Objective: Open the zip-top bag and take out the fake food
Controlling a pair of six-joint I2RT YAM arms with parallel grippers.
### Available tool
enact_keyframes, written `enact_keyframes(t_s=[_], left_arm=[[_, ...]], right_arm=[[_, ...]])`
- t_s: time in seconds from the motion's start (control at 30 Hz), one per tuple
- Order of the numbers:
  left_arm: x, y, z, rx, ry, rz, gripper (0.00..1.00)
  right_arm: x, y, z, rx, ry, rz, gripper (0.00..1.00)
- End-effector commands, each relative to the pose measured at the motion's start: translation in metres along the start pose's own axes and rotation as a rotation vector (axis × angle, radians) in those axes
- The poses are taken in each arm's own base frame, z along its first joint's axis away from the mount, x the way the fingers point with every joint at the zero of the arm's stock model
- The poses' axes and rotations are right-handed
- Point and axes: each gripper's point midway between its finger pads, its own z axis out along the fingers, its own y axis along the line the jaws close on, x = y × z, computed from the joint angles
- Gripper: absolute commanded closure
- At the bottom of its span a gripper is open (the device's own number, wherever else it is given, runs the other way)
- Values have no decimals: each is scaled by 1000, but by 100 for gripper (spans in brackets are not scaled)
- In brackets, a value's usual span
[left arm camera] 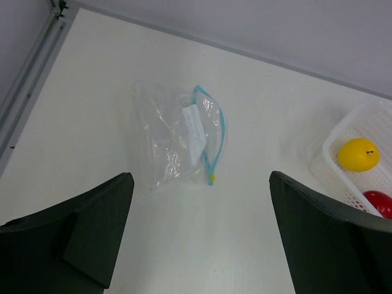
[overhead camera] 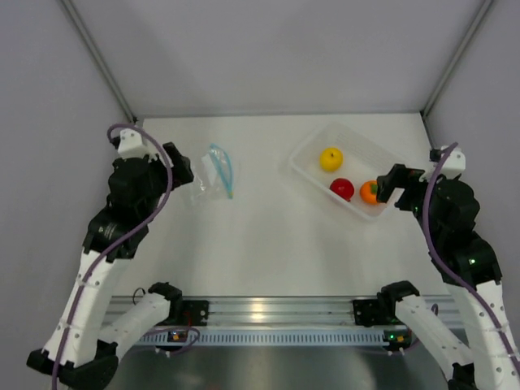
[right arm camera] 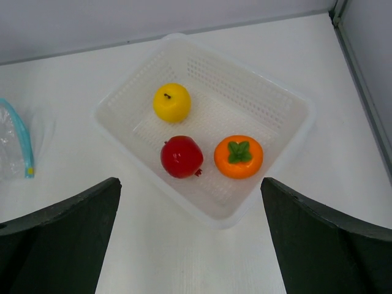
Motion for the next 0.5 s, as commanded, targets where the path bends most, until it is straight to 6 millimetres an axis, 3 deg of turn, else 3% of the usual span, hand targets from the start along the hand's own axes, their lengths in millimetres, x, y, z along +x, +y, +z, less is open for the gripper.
enact_keyframes(t_s=[0.0,0.13,0.23,0.47], left_arm=[[-2,20,-27,-2,-66,70,2],[-7,43,-73,3,-154,97,2],[-7,56,-96,1,-181,119,2],[13,92,-131,-79,-149,164,2]], right_arm=[[3,-4,-12,1,-9,-27,1],[2,-10,-28,-5,-37,-58,1],[10,-19,-35,26,-14,-77,1],[19,-33,-55,64,-5,-100,1]])
